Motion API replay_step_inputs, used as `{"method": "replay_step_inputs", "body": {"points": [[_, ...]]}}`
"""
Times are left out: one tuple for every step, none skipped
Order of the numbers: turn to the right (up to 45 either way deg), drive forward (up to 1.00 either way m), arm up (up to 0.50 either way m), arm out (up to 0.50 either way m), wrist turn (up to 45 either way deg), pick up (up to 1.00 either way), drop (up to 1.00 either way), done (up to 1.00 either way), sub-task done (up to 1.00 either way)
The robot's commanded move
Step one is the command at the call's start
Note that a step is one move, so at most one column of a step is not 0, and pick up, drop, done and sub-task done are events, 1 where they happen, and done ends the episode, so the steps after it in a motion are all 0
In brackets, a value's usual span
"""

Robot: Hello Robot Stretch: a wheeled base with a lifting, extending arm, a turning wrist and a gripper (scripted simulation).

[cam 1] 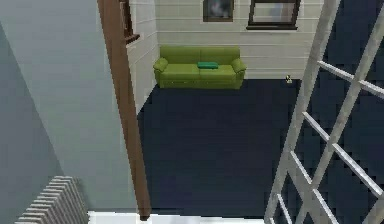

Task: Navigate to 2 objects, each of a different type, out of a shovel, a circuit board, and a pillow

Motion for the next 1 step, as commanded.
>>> {"method": "replay_step_inputs", "body": {"points": [[0.0, 1.0, 0.0, 0.0, 0.0, 0.0, 0.0, 0.0, 0.0]]}}
